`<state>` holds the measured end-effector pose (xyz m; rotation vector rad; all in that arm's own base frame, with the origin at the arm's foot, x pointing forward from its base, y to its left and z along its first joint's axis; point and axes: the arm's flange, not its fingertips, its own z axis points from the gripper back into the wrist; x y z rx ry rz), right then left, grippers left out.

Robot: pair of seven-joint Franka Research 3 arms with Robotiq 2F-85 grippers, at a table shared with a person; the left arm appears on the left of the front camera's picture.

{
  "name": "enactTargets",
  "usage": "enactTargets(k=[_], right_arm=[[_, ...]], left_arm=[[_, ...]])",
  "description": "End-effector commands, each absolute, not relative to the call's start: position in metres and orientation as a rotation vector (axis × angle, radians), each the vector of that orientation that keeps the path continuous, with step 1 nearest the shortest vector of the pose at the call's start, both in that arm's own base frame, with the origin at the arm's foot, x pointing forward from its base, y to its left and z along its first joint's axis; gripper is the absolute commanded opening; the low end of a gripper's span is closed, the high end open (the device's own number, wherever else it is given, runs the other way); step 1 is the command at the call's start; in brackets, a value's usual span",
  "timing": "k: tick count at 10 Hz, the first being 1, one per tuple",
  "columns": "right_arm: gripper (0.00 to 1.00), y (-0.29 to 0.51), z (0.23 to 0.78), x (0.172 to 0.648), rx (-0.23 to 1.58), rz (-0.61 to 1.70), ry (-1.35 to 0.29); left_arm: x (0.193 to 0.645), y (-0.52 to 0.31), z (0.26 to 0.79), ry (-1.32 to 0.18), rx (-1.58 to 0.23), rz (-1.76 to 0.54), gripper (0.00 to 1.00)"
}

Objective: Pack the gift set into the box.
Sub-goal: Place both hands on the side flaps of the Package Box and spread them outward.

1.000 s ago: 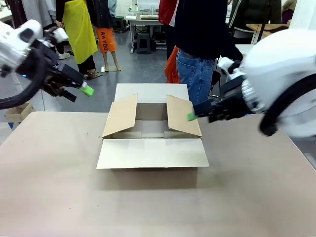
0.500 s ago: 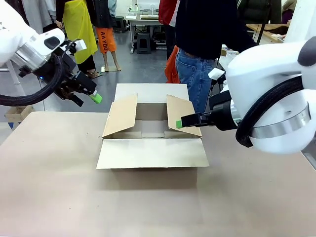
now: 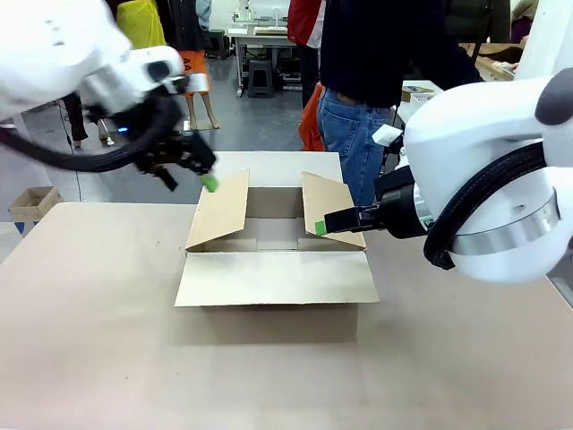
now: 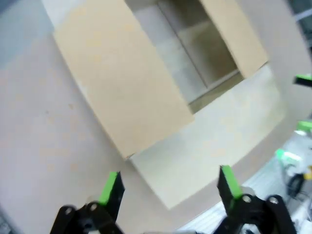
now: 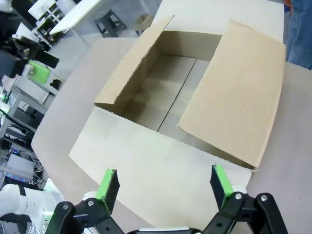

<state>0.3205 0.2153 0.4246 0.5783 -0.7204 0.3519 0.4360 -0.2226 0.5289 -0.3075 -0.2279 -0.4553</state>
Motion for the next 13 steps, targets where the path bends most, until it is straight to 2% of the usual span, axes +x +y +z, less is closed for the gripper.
enactTargets(k=[1, 2, 5, 9, 13], right_arm=[[1.0, 0.217, 0.431, 0.32, 0.567, 0.326, -0.718], [1.0, 0.217, 0.431, 0.32, 0.567, 0.326, -0.718], [1.0, 0.217, 0.431, 0.32, 0.567, 0.326, -0.718], [1.0, 0.217, 0.431, 0.32, 0.567, 0.326, -0.718], [1.0, 0.217, 0.431, 0.32, 0.567, 0.326, -0.718]], left_arm=[[0.516, -0.291, 0.534, -0.018, -0.138, -0.447, 1.0], [0.538, -0.313, 0.527, 0.012, -0.077, -0.411, 1.0], [0.574, -0.348, 0.482, -0.039, 0.125, -0.165, 1.0], [0.564, -0.351, 0.443, -0.087, 0.302, -0.088, 1.0], [0.55, -0.342, 0.437, -0.105, 0.445, -0.077, 1.0]])
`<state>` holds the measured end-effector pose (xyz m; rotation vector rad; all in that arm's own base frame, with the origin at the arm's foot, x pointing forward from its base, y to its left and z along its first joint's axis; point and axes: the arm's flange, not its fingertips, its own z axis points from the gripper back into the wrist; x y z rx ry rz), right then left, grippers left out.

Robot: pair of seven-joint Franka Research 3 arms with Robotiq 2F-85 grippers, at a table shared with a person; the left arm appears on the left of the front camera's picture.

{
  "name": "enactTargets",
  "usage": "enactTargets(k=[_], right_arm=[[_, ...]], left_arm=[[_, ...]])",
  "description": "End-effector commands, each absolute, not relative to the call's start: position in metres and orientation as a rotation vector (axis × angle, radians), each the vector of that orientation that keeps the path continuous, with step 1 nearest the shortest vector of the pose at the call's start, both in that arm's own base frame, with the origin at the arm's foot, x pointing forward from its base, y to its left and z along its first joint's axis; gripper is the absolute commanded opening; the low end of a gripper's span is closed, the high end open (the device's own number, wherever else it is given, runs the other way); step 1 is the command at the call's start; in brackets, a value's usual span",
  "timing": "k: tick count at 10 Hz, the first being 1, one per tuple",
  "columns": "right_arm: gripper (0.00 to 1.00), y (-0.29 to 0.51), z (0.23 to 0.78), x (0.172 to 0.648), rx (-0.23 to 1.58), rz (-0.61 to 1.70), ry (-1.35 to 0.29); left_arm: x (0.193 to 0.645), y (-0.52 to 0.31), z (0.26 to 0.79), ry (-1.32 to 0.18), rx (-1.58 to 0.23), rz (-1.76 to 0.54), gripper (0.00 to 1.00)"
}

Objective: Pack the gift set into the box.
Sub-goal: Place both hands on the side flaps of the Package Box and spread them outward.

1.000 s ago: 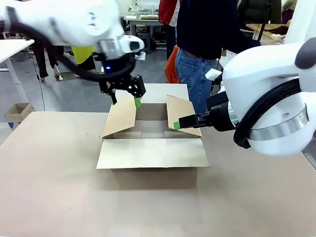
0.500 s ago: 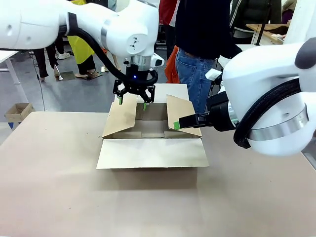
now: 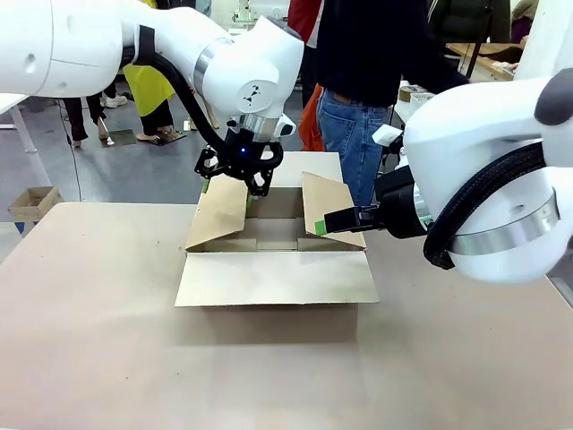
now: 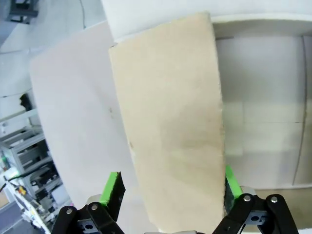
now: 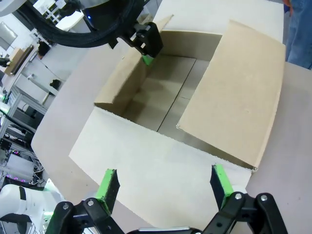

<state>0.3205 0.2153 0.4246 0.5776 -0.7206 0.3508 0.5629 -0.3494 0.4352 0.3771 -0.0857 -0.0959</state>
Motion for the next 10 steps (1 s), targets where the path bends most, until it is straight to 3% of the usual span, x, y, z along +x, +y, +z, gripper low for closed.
enactTargets(k=[1, 6, 10], right_arm=[[1.0, 0.217, 0.431, 0.32, 0.567, 0.326, -0.718], [1.0, 0.217, 0.431, 0.32, 0.567, 0.326, -0.718], [1.0, 0.217, 0.431, 0.32, 0.567, 0.326, -0.718]], left_arm=[[0.548, -0.338, 0.441, -0.117, 0.45, -0.073, 1.0], [0.53, -0.287, 0.481, -0.199, 0.417, 0.01, 1.0], [0.538, -0.194, 0.485, -0.142, 0.194, 0.079, 1.0]])
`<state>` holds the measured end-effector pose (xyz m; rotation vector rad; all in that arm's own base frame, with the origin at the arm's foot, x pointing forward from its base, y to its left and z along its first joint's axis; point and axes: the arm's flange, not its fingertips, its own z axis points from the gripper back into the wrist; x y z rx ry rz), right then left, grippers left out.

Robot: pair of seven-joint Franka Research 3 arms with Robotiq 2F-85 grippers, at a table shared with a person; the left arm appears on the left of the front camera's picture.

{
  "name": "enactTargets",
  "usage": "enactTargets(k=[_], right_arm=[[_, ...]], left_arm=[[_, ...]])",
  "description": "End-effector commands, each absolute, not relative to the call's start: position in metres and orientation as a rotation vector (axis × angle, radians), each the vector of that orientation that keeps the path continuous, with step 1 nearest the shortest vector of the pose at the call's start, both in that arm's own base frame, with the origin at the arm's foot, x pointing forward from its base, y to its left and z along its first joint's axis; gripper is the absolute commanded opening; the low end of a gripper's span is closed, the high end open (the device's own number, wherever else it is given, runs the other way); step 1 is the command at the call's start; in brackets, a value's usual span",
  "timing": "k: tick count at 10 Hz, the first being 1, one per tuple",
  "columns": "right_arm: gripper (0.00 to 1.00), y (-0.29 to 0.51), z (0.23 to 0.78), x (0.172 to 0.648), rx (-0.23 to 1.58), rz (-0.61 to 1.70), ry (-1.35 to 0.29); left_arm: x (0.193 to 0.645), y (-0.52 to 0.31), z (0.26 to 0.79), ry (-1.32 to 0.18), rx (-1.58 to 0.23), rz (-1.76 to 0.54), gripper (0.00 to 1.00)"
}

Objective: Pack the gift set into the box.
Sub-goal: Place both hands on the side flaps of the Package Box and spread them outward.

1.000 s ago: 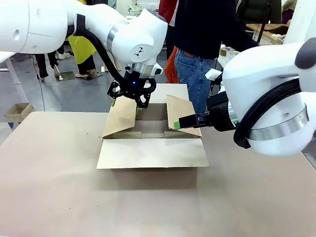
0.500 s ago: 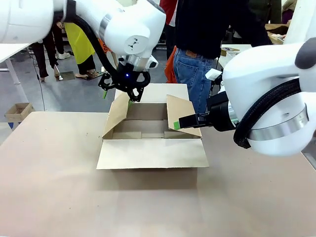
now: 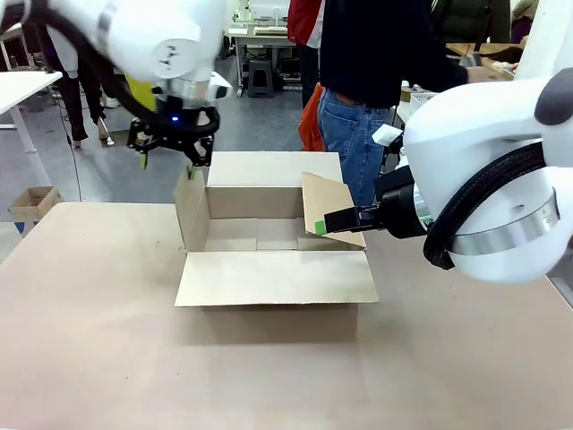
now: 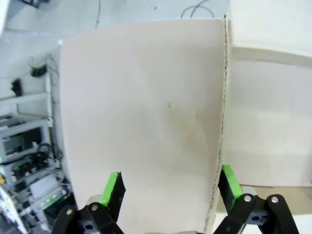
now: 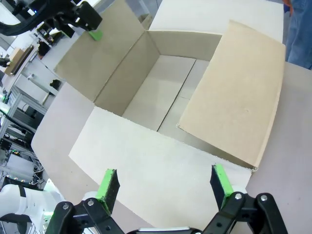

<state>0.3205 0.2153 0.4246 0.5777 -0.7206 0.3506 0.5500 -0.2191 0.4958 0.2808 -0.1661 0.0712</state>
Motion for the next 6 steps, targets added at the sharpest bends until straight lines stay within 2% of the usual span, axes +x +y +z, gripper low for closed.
enactTargets(k=[1, 3, 6], right_arm=[[1.0, 0.217, 0.431, 0.32, 0.567, 0.326, -0.718], [1.0, 0.217, 0.431, 0.32, 0.567, 0.326, -0.718], [1.0, 0.217, 0.431, 0.32, 0.567, 0.326, -0.718]], left_arm=[[0.539, -0.168, 0.48, -0.121, 0.111, 0.113, 1.0], [0.534, -0.119, 0.457, -0.059, -0.137, 0.071, 1.0], [0.527, -0.057, 0.414, 0.032, -0.39, 0.015, 1.0]])
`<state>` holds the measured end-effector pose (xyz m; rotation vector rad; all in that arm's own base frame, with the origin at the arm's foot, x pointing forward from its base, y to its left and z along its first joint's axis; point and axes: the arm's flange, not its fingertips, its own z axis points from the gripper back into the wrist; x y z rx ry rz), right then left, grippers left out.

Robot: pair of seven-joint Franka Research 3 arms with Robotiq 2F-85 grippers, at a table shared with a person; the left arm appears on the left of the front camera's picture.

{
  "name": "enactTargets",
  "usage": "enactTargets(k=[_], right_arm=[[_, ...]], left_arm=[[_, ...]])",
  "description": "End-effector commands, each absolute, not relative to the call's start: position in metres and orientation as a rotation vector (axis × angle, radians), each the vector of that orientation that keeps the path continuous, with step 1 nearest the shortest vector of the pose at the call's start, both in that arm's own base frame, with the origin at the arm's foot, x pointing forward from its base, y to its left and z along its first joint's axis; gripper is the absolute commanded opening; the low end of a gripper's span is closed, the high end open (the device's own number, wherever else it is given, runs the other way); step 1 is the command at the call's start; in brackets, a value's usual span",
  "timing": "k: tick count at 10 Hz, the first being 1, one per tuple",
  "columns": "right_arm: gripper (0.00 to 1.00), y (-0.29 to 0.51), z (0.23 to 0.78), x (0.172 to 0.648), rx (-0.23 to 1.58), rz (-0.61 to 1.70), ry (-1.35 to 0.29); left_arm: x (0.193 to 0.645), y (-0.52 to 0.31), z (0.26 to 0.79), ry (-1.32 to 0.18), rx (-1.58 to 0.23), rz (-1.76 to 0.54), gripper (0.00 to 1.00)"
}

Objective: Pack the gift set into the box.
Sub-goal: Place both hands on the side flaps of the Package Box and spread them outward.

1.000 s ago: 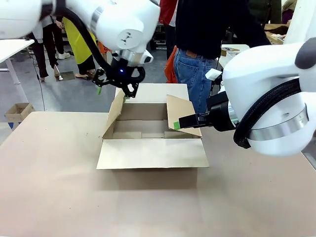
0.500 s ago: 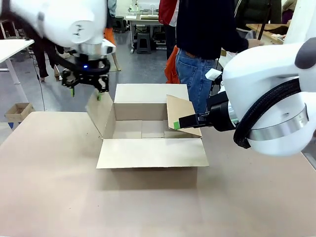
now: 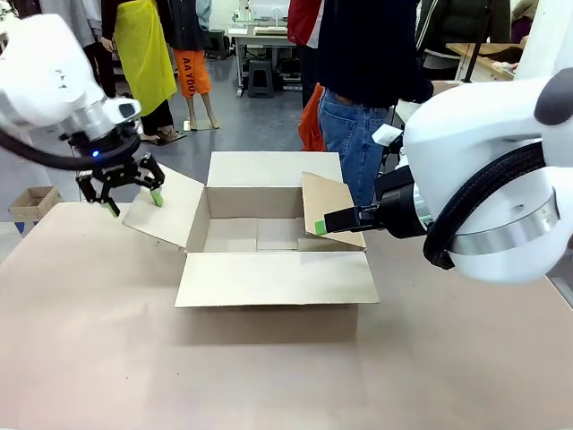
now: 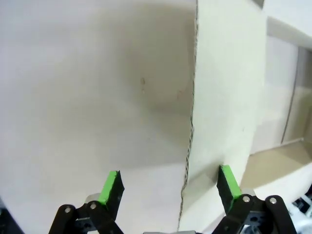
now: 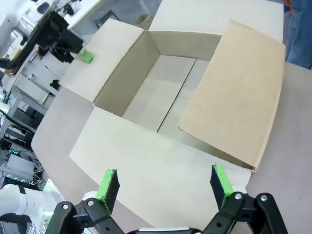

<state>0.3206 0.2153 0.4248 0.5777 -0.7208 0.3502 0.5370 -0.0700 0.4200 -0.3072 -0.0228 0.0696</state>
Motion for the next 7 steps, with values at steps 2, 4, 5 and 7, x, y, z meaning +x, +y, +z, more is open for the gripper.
enactTargets(k=[2, 4, 5, 7], right_arm=[[1.0, 0.217, 0.431, 0.32, 0.567, 0.326, -0.718], [1.0, 0.233, 0.439, 0.337, 0.484, 0.38, -0.636], [1.0, 0.251, 0.461, 0.354, 0.4, 0.402, -0.575], [1.0, 0.274, 0.506, 0.381, 0.273, 0.413, -0.42]], left_arm=[[0.543, -0.09, 0.437, -0.047, -0.211, 0.101, 1.0], [0.543, -0.09, 0.437, -0.047, -0.211, 0.101, 1.0], [0.543, -0.09, 0.437, -0.047, -0.211, 0.101, 1.0], [0.543, -0.09, 0.437, -0.047, -0.211, 0.101, 1.0]])
